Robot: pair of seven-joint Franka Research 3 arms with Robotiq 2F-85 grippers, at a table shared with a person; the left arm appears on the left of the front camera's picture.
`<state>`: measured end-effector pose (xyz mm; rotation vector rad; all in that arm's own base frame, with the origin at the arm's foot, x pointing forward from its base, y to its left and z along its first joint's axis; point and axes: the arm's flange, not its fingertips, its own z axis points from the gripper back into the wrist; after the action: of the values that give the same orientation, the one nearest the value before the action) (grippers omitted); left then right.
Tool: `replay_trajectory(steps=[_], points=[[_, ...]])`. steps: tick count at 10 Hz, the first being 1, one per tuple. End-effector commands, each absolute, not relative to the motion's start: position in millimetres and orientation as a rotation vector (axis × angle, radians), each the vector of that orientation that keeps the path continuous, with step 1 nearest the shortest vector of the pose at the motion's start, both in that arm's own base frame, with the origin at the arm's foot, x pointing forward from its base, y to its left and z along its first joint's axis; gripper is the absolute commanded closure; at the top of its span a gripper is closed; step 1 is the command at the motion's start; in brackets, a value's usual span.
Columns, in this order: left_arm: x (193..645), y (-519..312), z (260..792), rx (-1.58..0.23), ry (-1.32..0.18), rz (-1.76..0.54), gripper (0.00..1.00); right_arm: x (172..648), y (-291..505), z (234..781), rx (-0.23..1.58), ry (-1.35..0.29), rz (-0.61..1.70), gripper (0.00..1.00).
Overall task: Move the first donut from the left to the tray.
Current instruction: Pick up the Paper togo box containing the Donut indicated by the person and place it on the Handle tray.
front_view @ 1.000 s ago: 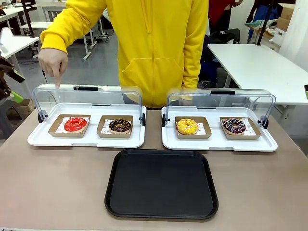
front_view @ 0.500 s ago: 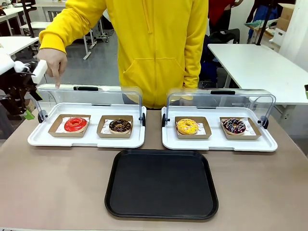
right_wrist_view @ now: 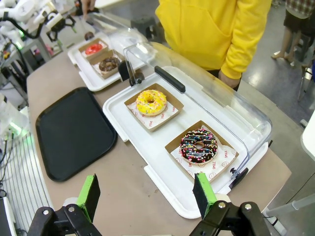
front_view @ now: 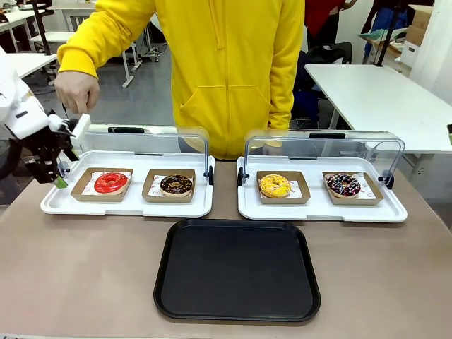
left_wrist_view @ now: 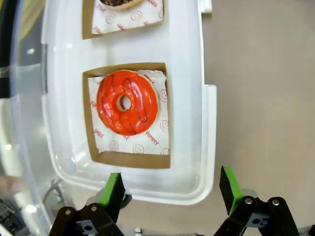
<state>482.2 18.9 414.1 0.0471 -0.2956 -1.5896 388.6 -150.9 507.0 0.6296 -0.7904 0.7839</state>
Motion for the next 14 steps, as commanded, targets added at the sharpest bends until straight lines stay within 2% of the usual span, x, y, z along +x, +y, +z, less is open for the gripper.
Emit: replay_trajectory(steps=[1, 3, 5, 7, 14], points=[[496.9, 18.3, 391.6, 0.067, -0.259, -1.635, 0.0, 391.8, -150.8, 508.5, 0.637, -0.824, 0.801, 0.0], [505.2, 18.1, 367.7, 0.073, -0.226, -1.626, 0.0, 391.8, -150.8, 508.5, 0.637, -0.824, 0.801, 0.0], [513.5, 18.8, 353.8, 0.113, -0.297, -1.617, 0.0, 391.8, -150.8, 508.5, 0.637, -0.824, 0.801, 0.0], [507.6, 16.2, 353.2, 0.081, -0.25, -1.607, 0.0, 391.8, -150.8, 508.5, 0.637, -0.824, 0.801, 0.0], [518.4, 22.3, 337.4, 0.058, -0.273, -1.589, 0.0, 391.8, -150.8, 508.5, 0.637, -0.824, 0.801, 0.0]])
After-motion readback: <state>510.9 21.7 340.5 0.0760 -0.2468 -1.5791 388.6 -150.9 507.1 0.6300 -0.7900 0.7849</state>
